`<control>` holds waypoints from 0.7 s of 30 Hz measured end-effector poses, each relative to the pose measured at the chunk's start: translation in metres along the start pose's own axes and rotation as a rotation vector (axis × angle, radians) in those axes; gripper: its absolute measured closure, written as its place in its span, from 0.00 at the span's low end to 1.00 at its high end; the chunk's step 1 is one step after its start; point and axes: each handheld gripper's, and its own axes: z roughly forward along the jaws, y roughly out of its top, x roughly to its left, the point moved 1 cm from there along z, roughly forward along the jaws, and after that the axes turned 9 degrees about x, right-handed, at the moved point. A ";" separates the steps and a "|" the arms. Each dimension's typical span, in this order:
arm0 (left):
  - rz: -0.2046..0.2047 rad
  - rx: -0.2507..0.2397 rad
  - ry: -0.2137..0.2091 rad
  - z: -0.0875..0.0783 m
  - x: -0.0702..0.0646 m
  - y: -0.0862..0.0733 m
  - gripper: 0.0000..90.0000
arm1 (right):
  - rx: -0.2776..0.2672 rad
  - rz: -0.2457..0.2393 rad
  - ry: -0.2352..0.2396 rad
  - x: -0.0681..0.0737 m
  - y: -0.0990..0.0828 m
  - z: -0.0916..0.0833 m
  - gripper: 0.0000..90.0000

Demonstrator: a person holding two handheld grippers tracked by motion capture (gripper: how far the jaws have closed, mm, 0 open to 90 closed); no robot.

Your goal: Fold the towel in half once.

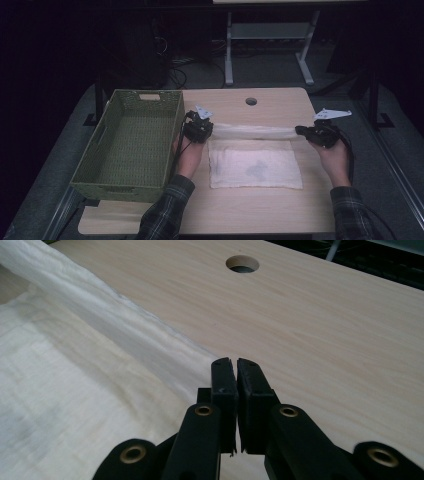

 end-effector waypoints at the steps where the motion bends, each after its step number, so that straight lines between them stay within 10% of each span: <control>1: 0.003 0.005 0.000 -0.001 -0.001 -0.003 0.95 | -0.002 -0.003 0.004 0.002 -0.003 -0.002 0.96; 21: 0.074 0.081 -0.056 -0.026 -0.027 -0.054 0.95 | 0.025 -0.061 0.022 0.042 -0.052 -0.030 0.96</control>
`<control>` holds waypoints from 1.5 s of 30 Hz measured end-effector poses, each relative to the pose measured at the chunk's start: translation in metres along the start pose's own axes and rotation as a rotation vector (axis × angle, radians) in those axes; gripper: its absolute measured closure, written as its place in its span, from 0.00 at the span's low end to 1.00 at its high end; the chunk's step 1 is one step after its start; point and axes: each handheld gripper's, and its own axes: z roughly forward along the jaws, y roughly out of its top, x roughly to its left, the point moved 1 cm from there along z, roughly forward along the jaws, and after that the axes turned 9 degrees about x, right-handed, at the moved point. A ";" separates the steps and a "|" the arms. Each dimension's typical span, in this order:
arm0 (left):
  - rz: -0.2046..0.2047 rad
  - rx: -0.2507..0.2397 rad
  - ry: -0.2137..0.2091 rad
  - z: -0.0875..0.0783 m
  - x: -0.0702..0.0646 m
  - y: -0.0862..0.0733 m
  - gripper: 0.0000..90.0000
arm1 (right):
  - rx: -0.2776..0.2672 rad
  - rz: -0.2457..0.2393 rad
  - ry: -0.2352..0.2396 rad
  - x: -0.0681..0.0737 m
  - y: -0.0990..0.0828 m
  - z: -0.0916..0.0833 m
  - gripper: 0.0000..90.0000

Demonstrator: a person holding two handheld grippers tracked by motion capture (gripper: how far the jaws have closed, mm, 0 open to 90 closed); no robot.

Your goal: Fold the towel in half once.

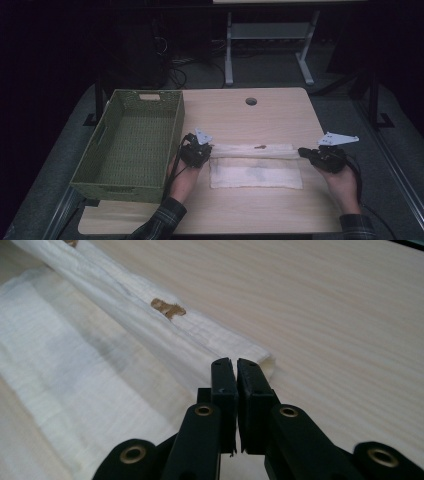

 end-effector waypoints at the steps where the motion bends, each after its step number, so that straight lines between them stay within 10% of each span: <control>1: -0.003 -0.003 -0.005 0.000 -0.002 -0.002 0.95 | 0.008 -0.007 -0.002 0.003 -0.003 -0.002 0.96; 31: 0.093 0.082 -0.099 -0.004 -0.037 -0.048 0.93 | 0.096 -0.015 0.048 0.033 -0.051 -0.016 0.95; 45: 0.054 -0.031 -0.106 -0.019 -0.031 -0.030 0.58 | 0.042 -0.016 0.060 0.034 -0.037 -0.022 0.70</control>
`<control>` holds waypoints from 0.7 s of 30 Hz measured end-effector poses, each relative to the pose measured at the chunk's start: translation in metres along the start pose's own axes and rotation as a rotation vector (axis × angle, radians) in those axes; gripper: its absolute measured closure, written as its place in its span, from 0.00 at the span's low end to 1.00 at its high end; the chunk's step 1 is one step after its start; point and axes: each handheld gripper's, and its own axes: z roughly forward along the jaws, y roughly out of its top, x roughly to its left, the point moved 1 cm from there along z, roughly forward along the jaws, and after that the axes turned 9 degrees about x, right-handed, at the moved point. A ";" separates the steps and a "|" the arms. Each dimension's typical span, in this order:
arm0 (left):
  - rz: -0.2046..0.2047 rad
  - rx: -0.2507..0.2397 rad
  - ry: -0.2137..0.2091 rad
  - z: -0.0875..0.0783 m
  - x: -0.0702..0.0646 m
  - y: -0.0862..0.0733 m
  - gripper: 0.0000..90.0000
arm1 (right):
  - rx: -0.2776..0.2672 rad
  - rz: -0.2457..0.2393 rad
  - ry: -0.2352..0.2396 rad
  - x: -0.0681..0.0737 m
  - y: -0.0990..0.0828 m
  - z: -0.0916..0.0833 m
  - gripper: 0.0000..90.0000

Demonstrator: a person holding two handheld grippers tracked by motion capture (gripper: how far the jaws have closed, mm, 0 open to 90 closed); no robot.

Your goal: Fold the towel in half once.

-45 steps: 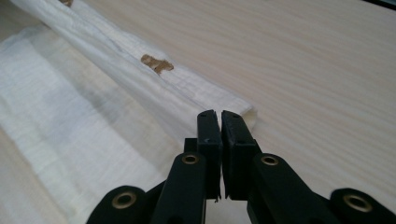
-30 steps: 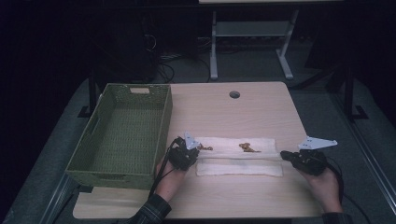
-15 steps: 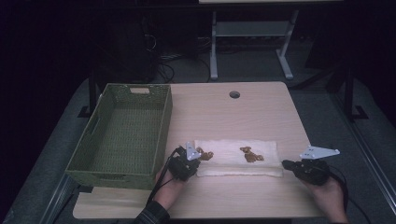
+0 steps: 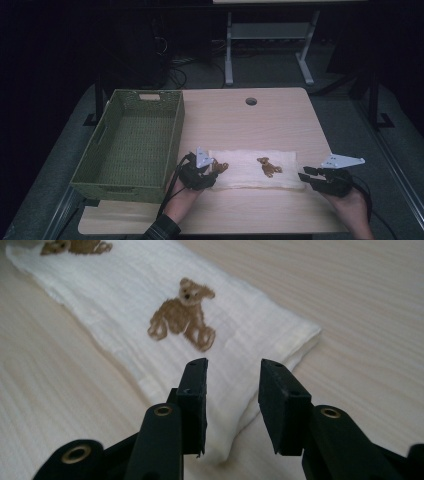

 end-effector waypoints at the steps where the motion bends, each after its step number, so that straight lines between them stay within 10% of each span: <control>1: 0.000 -0.006 0.001 0.000 0.001 0.003 0.57 | -0.006 -0.003 -0.002 -0.002 0.002 0.001 0.69; 21: -0.059 0.014 0.079 0.043 0.049 0.040 0.54 | 0.000 0.070 -0.045 -0.054 0.055 0.046 0.67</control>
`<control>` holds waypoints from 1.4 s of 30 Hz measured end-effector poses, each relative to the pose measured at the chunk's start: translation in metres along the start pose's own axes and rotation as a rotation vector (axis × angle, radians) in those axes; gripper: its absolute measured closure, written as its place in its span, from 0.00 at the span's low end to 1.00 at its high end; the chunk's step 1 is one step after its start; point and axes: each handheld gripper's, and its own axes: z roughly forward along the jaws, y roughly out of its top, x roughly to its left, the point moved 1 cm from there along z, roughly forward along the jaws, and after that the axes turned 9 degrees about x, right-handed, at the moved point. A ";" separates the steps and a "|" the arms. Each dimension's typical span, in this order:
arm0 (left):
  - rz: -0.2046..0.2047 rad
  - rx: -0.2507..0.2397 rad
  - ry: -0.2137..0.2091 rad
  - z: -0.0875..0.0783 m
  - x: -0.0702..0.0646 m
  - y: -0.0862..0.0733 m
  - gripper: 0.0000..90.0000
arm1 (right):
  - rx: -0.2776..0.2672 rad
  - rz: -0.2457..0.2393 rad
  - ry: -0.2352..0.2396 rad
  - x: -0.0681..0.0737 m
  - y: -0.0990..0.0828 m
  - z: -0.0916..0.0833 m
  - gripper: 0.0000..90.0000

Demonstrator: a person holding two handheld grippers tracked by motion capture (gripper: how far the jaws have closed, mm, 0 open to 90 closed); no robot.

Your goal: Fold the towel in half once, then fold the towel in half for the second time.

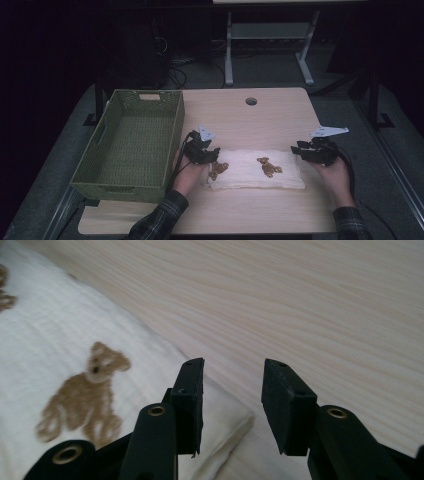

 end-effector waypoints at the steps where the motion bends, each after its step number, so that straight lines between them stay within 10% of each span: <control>1: -0.007 0.001 0.002 0.003 0.002 0.001 0.54 | 0.005 0.003 -0.002 -0.002 0.000 0.003 0.67; 11: -0.046 0.052 0.025 0.025 0.013 0.002 0.54 | 0.076 0.027 0.003 -0.015 -0.008 0.033 0.67; 29: -0.049 0.102 0.057 0.041 0.015 -0.004 0.54 | 0.080 0.025 0.012 -0.017 -0.013 0.033 0.83; 42: -0.053 0.099 -0.004 0.035 0.013 -0.005 0.54 | 0.082 0.009 -0.034 -0.021 -0.013 0.032 0.86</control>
